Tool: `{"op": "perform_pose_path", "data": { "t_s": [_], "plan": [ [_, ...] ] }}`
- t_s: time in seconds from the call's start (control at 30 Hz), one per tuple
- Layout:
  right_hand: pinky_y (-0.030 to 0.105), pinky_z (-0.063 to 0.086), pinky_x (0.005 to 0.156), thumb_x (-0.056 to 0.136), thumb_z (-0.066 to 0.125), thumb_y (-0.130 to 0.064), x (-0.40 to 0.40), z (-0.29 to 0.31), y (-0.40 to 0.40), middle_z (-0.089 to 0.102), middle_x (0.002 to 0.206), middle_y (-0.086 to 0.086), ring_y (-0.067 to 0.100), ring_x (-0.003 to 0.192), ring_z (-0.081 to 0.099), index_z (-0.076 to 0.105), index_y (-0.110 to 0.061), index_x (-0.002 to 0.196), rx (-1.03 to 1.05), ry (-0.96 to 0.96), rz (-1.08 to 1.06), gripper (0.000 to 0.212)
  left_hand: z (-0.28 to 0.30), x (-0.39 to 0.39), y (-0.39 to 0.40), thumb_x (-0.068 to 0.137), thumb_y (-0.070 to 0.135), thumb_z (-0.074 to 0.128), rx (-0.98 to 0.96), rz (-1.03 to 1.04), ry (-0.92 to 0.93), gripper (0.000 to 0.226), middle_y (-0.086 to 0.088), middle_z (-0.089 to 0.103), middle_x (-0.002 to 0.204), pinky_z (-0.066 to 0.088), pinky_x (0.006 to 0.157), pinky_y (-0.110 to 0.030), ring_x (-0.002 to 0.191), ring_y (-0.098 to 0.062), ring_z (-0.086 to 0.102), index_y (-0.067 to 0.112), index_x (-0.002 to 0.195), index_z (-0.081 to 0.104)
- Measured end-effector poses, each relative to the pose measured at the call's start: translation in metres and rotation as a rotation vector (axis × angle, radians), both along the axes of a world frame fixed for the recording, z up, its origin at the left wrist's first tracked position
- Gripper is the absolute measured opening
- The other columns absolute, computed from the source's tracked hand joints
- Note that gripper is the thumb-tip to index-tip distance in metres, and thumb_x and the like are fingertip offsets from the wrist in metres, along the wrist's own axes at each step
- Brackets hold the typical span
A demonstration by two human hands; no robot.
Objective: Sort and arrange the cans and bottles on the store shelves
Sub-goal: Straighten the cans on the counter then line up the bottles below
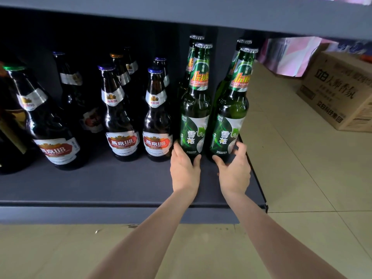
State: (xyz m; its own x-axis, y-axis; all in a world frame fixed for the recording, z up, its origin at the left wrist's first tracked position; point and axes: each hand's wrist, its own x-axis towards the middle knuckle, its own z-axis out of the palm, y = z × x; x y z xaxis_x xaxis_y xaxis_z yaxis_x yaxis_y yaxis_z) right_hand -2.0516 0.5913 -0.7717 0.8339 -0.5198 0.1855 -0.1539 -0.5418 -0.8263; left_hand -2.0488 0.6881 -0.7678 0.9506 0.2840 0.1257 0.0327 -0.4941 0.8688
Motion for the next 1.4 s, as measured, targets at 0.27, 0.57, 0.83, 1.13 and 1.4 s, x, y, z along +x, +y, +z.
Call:
{"op": "perform_pose_path", "data": {
  "t_s": [0.27,0.57,0.83,1.13,1.4],
  "plan": [
    [0.03,0.033,0.066,0.085,0.068,-0.025,0.002,0.005,-0.002,0.058,0.116,-0.005,0.023,0.101,0.055,0.042,-0.023,0.124,-0.014,0.069,0.005,0.047,0.001,0.001,0.0,0.089,0.02,0.059,-0.003,0.003,-0.005,0.064,-0.01,0.039,0.14,0.032,0.097,-0.027,0.126,-0.026,0.04,0.006,0.141,0.024],
    [0.031,0.033,0.067,0.085,0.067,-0.027,0.004,0.004,0.0,0.058,0.117,-0.007,0.022,0.104,0.052,0.041,-0.023,0.122,-0.032,0.079,0.0,0.046,0.0,0.008,-0.003,0.084,0.023,0.067,-0.05,0.086,0.009,0.061,-0.008,0.05,0.131,0.036,0.091,-0.028,0.118,-0.026,0.048,0.009,0.134,0.034],
    [0.03,0.032,0.065,0.085,0.067,-0.027,0.006,0.005,-0.002,0.057,0.12,-0.012,0.021,0.1,0.054,0.041,-0.023,0.122,-0.053,0.081,0.012,0.045,-0.006,0.011,-0.004,0.084,0.023,0.067,-0.036,0.109,-0.027,0.064,-0.008,0.049,0.133,0.035,0.092,-0.028,0.12,-0.025,0.046,0.008,0.136,0.033],
    [0.047,0.054,0.069,0.082,0.069,-0.017,-0.011,0.011,-0.003,0.05,0.112,-0.002,0.029,0.086,0.061,0.04,-0.019,0.117,0.072,0.057,0.127,0.046,-0.003,0.004,0.013,0.087,0.019,0.062,0.053,-0.009,-0.008,0.058,-0.006,0.054,0.13,0.039,0.098,-0.032,0.119,-0.023,0.05,0.012,0.138,0.036],
    [0.027,0.041,0.078,0.083,0.068,-0.019,-0.023,0.045,0.058,0.051,0.114,0.003,0.019,0.097,0.052,0.042,-0.011,0.124,-0.029,0.038,0.709,0.05,0.027,-0.051,0.116,0.084,0.009,0.055,0.349,0.095,0.116,0.032,-0.005,0.059,0.111,0.041,0.083,-0.025,0.1,-0.021,0.057,0.008,0.117,0.052]
  ]
}}
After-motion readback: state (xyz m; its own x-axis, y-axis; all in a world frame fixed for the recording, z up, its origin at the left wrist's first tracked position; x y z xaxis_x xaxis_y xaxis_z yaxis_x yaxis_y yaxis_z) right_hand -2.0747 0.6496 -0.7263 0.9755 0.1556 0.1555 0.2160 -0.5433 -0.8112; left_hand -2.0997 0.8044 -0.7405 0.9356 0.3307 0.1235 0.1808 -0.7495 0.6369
